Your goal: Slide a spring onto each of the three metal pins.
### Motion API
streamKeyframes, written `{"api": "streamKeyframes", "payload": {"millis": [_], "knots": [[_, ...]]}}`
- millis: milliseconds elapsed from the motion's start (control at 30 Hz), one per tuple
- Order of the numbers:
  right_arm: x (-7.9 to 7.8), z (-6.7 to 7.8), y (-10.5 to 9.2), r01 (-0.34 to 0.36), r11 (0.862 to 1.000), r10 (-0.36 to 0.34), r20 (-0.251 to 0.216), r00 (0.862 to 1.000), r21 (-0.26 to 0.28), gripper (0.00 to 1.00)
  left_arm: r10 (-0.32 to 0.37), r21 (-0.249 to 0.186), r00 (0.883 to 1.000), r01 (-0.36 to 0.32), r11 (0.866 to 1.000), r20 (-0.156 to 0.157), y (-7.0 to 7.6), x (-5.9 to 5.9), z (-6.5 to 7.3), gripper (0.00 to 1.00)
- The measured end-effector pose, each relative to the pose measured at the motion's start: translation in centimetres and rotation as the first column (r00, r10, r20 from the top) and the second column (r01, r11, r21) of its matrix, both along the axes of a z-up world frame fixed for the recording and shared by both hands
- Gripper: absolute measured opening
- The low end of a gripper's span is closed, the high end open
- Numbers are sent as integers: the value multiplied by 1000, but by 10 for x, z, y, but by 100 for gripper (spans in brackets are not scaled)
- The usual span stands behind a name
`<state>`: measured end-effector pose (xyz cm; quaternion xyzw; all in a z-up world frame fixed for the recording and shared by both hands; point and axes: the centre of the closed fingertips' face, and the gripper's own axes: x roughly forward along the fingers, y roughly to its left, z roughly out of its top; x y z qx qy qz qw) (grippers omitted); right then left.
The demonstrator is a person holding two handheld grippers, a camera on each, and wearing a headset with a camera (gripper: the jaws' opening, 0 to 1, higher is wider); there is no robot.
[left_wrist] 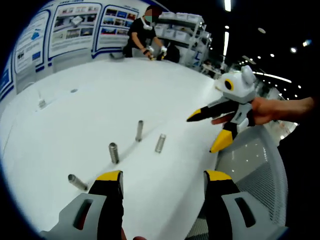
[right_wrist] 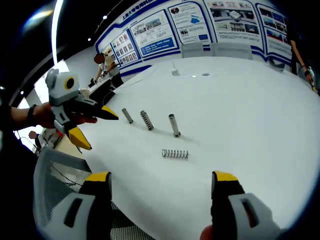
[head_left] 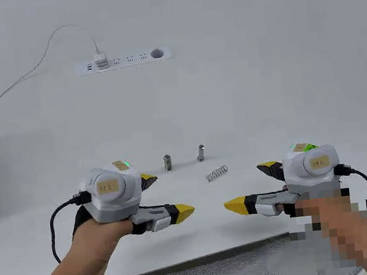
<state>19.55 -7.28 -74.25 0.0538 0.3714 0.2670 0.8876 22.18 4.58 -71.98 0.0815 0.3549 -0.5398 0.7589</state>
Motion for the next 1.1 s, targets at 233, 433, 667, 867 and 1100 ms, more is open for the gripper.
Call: {"api": "streamKeyframes", "payload": {"millis": [233, 433, 667, 867, 1100], "knots": [[-2, 7, -8, 19, 1000, -19, 13, 1000, 6, 85, -50, 6, 999, 50, 999, -4, -23, -2, -5, 68], [-6, 8, -11, 27, 1000, -27, 10, 1000, 10, 87, -87, 10, 996, 87, 996, -12, -39, -3, -11, 69], [-10, 8, -10, 28, 999, -28, 4, 1000, 18, 87, -122, 24, 992, 122, 992, -17, -55, -4, -19, 69], [-12, 8, -10, 29, 999, -29, 1, 1000, 28, 86, -123, 50, 992, 124, 991, -29, -64, 1, -29, 65], [-13, 7, -11, 39, 999, -39, -2, 999, 34, 86, -100, 78, 994, 103, 992, -49, -70, 7, -47, 58]]}}
